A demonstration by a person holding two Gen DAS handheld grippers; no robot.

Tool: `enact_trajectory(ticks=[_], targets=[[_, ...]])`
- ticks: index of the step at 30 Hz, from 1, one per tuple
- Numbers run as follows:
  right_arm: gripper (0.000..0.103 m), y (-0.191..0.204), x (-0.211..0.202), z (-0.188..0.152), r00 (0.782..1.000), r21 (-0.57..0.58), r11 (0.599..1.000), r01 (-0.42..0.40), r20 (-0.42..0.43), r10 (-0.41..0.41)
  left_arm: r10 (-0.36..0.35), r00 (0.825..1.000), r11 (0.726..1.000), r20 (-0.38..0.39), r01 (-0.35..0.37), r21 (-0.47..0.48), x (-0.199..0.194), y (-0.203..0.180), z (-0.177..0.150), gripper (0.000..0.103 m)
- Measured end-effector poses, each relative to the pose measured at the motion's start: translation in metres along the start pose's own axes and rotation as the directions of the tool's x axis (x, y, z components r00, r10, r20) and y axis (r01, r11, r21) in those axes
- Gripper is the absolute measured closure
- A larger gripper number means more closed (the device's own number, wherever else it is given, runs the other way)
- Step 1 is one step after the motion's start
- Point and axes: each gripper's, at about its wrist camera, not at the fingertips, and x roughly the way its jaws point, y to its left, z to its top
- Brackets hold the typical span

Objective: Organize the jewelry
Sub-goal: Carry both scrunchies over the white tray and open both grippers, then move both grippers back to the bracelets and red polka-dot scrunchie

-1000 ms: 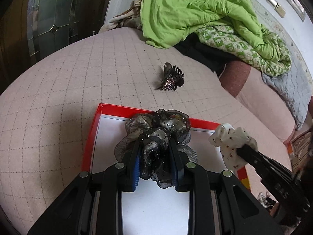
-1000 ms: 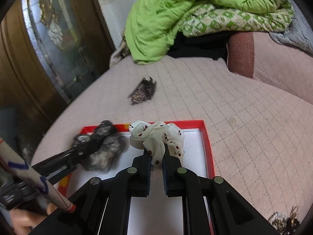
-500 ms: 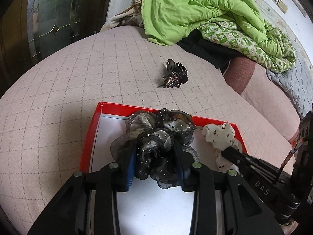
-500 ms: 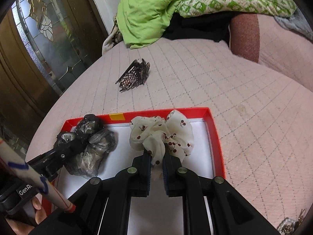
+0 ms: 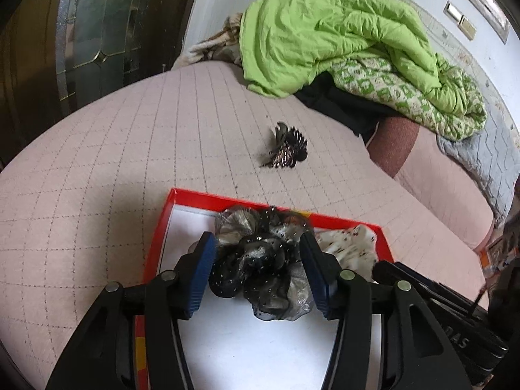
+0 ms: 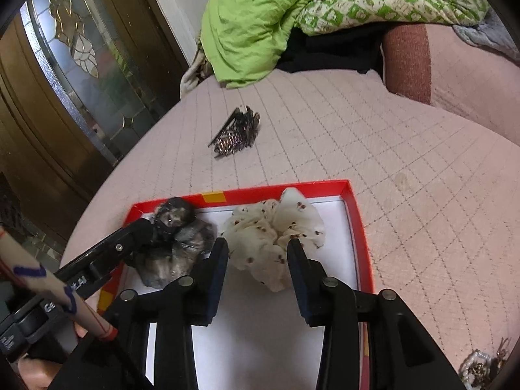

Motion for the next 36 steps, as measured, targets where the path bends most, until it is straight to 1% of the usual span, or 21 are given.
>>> enact_trajectory(ticks=[4, 7, 10, 13, 15, 18, 20, 22, 25, 26, 28, 31, 32, 33, 34, 35, 36], targets=[[0.062, -0.005, -0.023, -0.003, 0.999, 0.022, 1.000, -0.020, 0.037, 0.020, -0.009, 0.999, 1.000, 0.034, 0.008, 0.007, -0.010, -0.007, -0.001, 0.051], [0.062, -0.010, -0.045, -0.010, 0.997, 0.041, 0.999, -0.032, 0.065, 0.029, -0.034, 0.998, 0.999, 0.054, 0.032, 0.026, -0.018, -0.019, -0.003, 0.051], [0.062, -0.019, -0.071, -0.025, 0.995, 0.066, 0.997, -0.042, 0.095, 0.035, -0.053, 0.996, 0.996, 0.072, 0.048, 0.072, -0.025, -0.038, -0.008, 0.051], [0.062, -0.030, -0.095, -0.042, 0.992, 0.071, 0.997, -0.032, 0.125, 0.023, -0.093, 0.993, 0.991, 0.074, 0.084, 0.109, -0.030, -0.060, -0.015, 0.051], [0.062, -0.042, -0.115, -0.057, 0.989, 0.090, 0.996, -0.023, 0.146, 0.010, -0.123, 0.990, 0.984, 0.065, 0.113, 0.139, -0.033, -0.076, -0.022, 0.051], [0.062, -0.065, -0.139, -0.077, 0.986, 0.126, 0.992, -0.005, 0.163, -0.015, -0.164, 0.985, 0.967, 0.051, 0.150, 0.208, -0.037, -0.104, -0.035, 0.051], [0.061, -0.091, -0.161, -0.095, 0.981, 0.182, 0.983, 0.012, 0.189, -0.047, -0.192, 0.981, 0.949, 0.030, 0.178, 0.260, -0.038, -0.125, -0.047, 0.051], [0.061, -0.116, -0.178, -0.110, 0.977, 0.230, 0.972, 0.044, 0.192, -0.090, -0.217, 0.976, 0.933, 0.000, 0.207, 0.294, -0.037, -0.139, -0.056, 0.051], [0.061, -0.161, -0.201, -0.129, 0.966, 0.329, 0.939, 0.101, 0.195, -0.172, -0.260, 0.963, 0.896, -0.067, 0.267, 0.355, -0.035, -0.166, -0.074, 0.051], [0.061, -0.178, -0.209, -0.136, 0.961, 0.375, 0.919, 0.121, 0.187, -0.203, -0.270, 0.959, 0.886, -0.085, 0.282, 0.369, -0.034, -0.172, -0.078, 0.051], [0.061, -0.201, -0.221, -0.147, 0.957, 0.440, 0.889, 0.126, 0.182, -0.226, -0.297, 0.944, 0.851, -0.141, 0.329, 0.409, -0.031, -0.189, -0.090, 0.051], [0.061, -0.227, -0.234, -0.159, 0.954, 0.499, 0.856, 0.136, 0.168, -0.249, -0.333, 0.901, 0.775, -0.279, 0.430, 0.463, -0.023, -0.213, -0.114, 0.051], [0.061, -0.233, -0.237, -0.162, 0.955, 0.516, 0.847, 0.129, 0.166, -0.247, -0.334, 0.889, 0.755, -0.313, 0.451, 0.476, -0.020, -0.218, -0.121, 0.051], [0.061, -0.237, -0.238, -0.163, 0.955, 0.523, 0.843, 0.123, 0.167, -0.243, -0.325, 0.878, 0.725, -0.352, 0.470, 0.504, -0.017, -0.226, -0.132, 0.051], [0.061, -0.241, -0.240, -0.165, 0.957, 0.533, 0.839, 0.114, 0.169, -0.238, -0.320, 0.873, 0.706, -0.368, 0.479, 0.522, -0.017, -0.231, -0.138, 0.051], [0.061, -0.244, -0.241, -0.166, 0.957, 0.536, 0.837, 0.110, 0.169, -0.234, -0.318, 0.863, 0.679, -0.392, 0.496, 0.541, -0.017, -0.237, -0.146, 0.051], [0.060, -0.245, -0.242, -0.167, 0.958, 0.535, 0.838, 0.109, 0.169, -0.232, -0.318, 0.855, 0.654, -0.411, 0.511, 0.558, -0.017, -0.242, -0.153, 0.055]])
